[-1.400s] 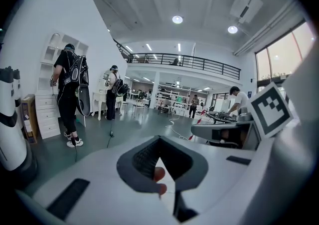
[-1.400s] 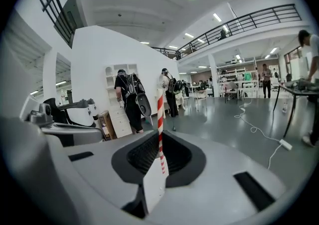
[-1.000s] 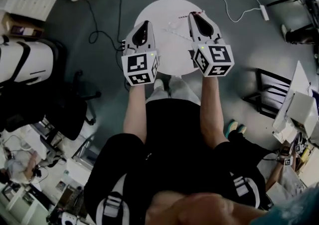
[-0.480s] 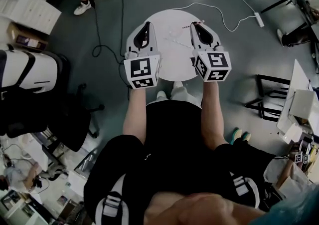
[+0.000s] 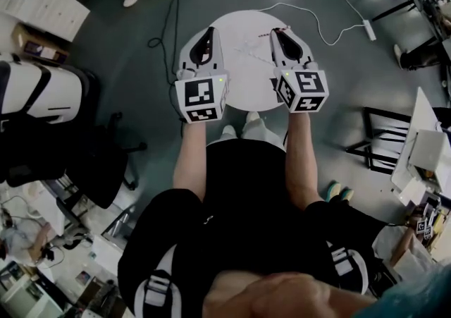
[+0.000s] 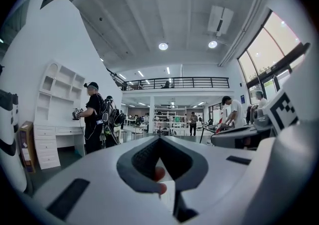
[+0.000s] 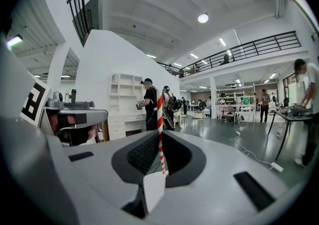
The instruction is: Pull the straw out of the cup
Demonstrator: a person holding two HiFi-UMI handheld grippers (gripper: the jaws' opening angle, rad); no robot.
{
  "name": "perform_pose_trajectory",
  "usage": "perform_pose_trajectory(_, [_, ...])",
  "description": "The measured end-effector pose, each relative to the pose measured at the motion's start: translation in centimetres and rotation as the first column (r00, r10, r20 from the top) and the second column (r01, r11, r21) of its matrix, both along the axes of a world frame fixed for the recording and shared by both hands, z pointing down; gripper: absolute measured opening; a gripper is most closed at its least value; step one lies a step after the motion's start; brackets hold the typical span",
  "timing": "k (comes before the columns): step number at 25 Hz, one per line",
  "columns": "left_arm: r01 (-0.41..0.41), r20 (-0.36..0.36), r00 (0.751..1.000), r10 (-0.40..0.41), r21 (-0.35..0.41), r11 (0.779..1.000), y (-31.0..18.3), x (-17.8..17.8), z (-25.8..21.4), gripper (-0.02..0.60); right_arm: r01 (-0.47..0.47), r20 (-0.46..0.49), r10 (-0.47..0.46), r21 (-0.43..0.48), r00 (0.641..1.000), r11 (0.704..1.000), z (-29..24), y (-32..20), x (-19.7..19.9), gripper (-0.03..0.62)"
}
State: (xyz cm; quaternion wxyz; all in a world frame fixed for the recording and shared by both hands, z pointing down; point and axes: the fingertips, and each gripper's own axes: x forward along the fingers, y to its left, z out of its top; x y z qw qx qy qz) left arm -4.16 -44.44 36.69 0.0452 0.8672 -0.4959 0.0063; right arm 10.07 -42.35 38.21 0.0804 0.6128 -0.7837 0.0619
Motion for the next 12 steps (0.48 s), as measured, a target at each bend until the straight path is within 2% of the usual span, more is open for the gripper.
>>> perform_pose_trajectory(4, [0.021,-0.011,1.000,-0.022,-0.035,0.999,-0.1,-1.0,1.0,0.003,0.015,-0.014,-0.015,-0.014,1.000,1.000,0.4,-0.2,-0.6,0.035])
perform_pose_trajectory(12, [0.004,-0.008,1.000,-0.005,-0.066,0.998,-0.8,-1.0,2.4,0.003,0.034,-0.020,-0.034,-0.022,0.999,0.999,1.3,-1.0,-1.6,0.035])
